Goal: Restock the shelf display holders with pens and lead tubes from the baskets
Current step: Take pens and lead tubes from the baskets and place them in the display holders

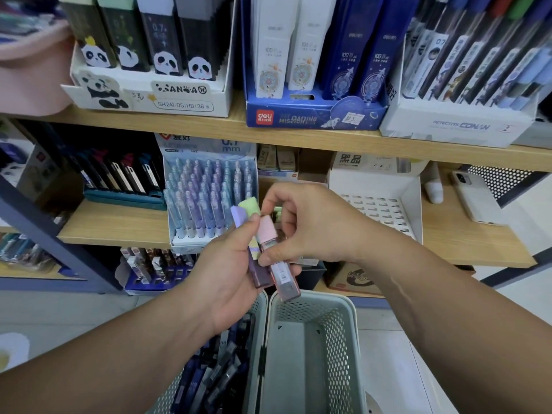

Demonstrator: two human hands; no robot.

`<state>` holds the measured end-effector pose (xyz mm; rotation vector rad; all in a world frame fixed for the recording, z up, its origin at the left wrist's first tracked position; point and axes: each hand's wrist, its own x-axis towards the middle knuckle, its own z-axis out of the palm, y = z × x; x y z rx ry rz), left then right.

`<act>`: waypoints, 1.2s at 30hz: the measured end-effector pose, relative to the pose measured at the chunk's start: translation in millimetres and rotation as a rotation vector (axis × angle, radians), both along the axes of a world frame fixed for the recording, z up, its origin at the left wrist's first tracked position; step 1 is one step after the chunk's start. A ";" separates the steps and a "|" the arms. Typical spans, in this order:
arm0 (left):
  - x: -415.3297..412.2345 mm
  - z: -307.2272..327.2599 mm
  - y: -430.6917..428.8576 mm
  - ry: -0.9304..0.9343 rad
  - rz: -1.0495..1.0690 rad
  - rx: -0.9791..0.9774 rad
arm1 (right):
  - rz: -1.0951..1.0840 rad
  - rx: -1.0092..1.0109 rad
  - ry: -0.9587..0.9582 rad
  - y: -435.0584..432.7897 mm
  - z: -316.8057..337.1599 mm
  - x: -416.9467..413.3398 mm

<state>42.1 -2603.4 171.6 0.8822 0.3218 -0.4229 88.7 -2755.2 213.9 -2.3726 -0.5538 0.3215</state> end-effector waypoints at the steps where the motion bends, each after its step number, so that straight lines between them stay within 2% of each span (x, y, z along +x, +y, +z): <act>1: -0.1 -0.9 0.6 -0.008 -0.018 -0.002 | -0.013 0.016 0.024 -3.1 -0.6 -0.1; 10: -3.6 -11.3 2.0 -0.095 -0.113 0.087 | -0.110 0.186 0.187 -18.8 -10.4 6.1; 13: -3.8 -11.2 1.5 -0.104 -0.132 0.126 | -0.134 0.305 0.283 -20.8 -13.4 6.4; 18: -4.2 -12.3 2.8 -0.088 -0.169 0.186 | -0.320 0.600 0.356 -25.2 -10.6 14.0; 20: -2.8 -13.0 3.4 -0.073 -0.136 0.194 | -0.372 0.648 0.384 -25.1 -9.5 15.0; 27: -0.7 -17.3 2.5 -0.047 -0.055 0.319 | -0.498 0.547 0.276 -26.9 -6.7 20.3; 32: 1.2 -18.5 9.2 -0.016 -0.017 0.339 | -0.692 0.421 -0.010 -51.1 -2.5 37.6; 36: 0.5 -19.6 11.6 -0.010 -0.011 0.341 | -0.622 0.297 -0.118 -47.2 -9.0 42.1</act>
